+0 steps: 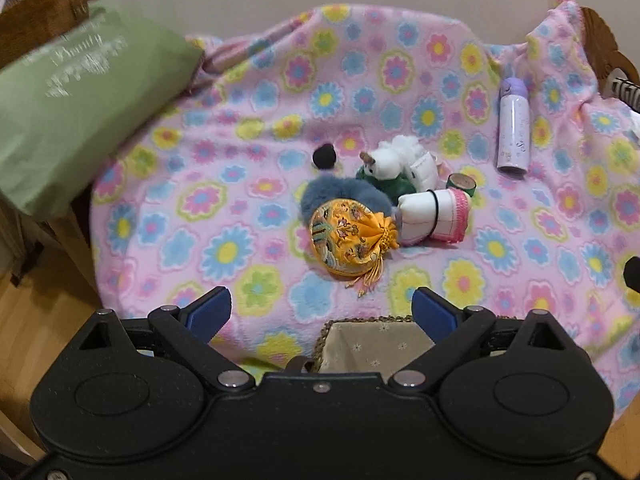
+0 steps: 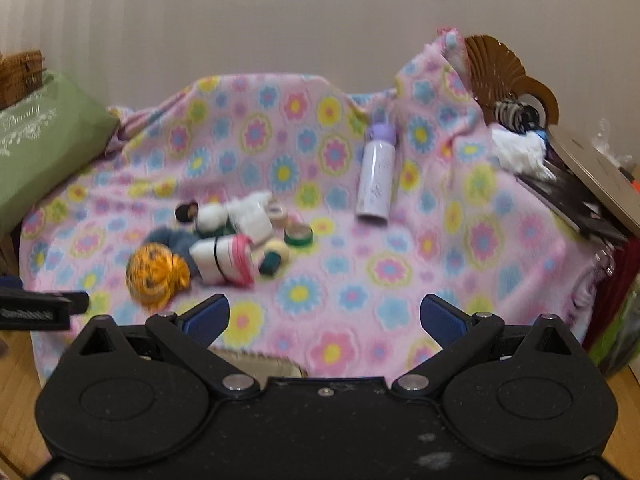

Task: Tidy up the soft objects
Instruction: 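Grasp the yellow pouch with the left tool while the right tool grasps the white-pink sock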

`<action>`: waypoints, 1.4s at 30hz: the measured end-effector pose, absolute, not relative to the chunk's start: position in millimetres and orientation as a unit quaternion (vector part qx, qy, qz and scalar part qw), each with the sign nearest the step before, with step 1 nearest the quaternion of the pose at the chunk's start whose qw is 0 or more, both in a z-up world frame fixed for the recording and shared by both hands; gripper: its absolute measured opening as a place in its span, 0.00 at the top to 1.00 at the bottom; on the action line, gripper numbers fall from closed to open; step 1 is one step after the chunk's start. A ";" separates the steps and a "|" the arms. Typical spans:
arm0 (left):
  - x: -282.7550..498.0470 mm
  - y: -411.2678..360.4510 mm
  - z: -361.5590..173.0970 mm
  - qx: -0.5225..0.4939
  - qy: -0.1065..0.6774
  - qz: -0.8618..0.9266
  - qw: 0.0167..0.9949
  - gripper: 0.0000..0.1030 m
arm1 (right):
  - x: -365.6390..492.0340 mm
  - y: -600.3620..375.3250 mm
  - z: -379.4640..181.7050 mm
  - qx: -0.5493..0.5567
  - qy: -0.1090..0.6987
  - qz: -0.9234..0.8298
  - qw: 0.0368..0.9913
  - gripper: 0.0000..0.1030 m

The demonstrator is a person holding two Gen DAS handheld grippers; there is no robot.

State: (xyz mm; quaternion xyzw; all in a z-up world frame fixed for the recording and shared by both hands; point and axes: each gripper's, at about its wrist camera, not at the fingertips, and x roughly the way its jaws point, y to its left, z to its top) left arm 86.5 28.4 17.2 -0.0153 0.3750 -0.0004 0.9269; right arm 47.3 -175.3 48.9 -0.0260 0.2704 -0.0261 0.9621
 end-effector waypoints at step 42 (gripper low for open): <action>192.9 39.7 -41.7 -0.005 0.425 -0.045 0.904 0.08 | 287.4 -95.2 -58.5 0.012 0.391 0.051 0.919 0.19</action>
